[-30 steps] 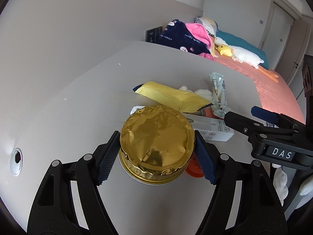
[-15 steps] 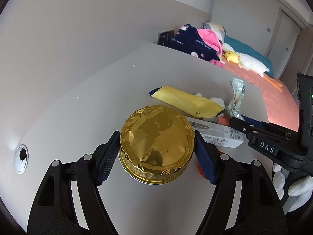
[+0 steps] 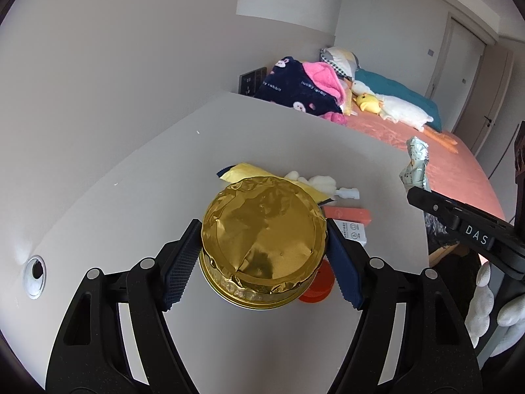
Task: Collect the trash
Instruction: 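Lift the gold tin with the left gripper while the right grasps the snack wrapper, then carry the tin and wrapper over the bin and release both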
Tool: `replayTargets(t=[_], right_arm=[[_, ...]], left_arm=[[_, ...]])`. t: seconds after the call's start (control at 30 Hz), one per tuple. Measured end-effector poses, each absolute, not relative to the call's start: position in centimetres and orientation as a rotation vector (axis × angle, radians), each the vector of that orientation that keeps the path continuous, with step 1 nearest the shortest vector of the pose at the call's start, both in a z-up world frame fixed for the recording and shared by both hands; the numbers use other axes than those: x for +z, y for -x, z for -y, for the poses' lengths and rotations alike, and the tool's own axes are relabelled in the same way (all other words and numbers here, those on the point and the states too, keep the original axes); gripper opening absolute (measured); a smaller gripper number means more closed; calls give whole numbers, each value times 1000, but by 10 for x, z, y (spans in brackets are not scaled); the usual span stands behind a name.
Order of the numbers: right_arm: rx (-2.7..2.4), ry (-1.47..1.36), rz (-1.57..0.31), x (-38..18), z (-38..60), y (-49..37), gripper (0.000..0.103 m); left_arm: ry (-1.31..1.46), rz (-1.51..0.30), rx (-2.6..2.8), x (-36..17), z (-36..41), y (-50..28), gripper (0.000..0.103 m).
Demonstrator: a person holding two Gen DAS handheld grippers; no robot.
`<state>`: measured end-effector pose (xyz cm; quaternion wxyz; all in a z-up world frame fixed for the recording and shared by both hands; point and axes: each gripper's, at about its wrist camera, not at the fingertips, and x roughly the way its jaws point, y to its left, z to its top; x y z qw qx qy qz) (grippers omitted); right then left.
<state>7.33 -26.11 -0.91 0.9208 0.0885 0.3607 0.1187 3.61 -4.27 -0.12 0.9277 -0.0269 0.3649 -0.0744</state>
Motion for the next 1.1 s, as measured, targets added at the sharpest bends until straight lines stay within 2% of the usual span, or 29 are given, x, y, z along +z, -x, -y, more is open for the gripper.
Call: replayTargets(t=[1.1], right_arm=[[87,-274,-682,8,371,-7,17]], left_arm=[[-1,-754,-371,4,165,-21,71]])
